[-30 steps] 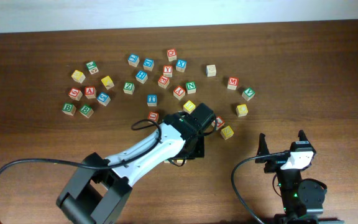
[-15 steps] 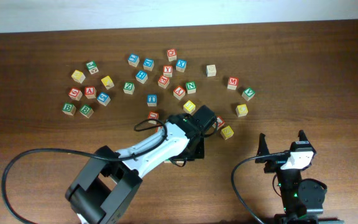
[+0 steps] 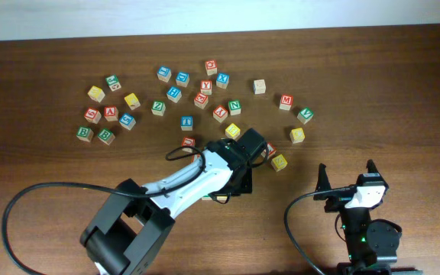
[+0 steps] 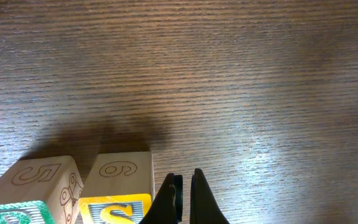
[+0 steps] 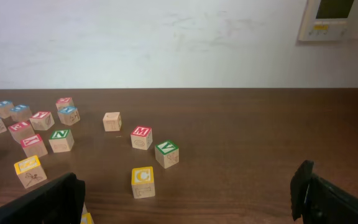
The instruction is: Spell out ICRA
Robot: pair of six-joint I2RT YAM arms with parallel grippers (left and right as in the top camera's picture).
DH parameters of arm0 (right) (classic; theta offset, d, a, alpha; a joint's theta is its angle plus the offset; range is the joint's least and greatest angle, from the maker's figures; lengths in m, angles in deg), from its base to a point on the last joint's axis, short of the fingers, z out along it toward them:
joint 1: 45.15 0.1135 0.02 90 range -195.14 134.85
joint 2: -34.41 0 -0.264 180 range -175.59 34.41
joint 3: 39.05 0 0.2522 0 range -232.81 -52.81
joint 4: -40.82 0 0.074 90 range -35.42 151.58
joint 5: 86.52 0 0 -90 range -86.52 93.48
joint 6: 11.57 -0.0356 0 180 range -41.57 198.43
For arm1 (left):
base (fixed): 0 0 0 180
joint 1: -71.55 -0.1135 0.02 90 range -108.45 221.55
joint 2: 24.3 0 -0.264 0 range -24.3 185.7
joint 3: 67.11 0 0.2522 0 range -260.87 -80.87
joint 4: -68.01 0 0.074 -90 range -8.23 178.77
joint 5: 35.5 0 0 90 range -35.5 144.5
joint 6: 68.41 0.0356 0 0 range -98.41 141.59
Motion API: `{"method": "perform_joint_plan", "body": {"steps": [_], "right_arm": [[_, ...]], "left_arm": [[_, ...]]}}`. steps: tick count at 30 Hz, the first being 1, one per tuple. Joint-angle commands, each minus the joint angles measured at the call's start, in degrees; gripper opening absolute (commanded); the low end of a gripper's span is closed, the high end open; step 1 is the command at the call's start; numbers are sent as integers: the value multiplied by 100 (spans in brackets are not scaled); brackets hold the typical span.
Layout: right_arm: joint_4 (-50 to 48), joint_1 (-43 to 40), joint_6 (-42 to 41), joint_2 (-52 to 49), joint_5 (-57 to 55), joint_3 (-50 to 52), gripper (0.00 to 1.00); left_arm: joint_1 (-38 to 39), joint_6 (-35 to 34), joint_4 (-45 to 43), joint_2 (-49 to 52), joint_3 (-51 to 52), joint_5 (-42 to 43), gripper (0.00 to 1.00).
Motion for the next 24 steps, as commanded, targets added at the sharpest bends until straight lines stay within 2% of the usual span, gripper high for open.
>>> {"method": "perform_joint_plan", "body": {"steps": [1, 5, 9, 10, 11, 13, 19, 24], "right_arm": [[33, -37, -20, 33, -24, 31, 98], [33, -37, -20, 33, -24, 31, 98], [33, -37, -20, 31, -24, 31, 98], [33, -37, -20, 33, -24, 31, 98], [33, -37, -20, 33, -24, 31, 98], [33, -37, -20, 33, -24, 31, 98], [33, -37, -20, 33, -24, 31, 98], [33, -37, -20, 33, -24, 31, 98]], "left_arm": [[-11, -70, 44, -13, -326, -61, 0], [-61, -68, 365, -85, -678, -68, 1], [-437, -24, 846, -514, -828, -83, 2], [-518, -24, 911, -610, -828, -83, 5], [-669, 136, 999, -774, -828, -79, 15], [-846, 732, 1246, -909, -828, -83, 27], [-892, 715, 1572, -903, -697, -577, 27], [-1753, 704, 1668, -903, -684, -398, 31]]}}
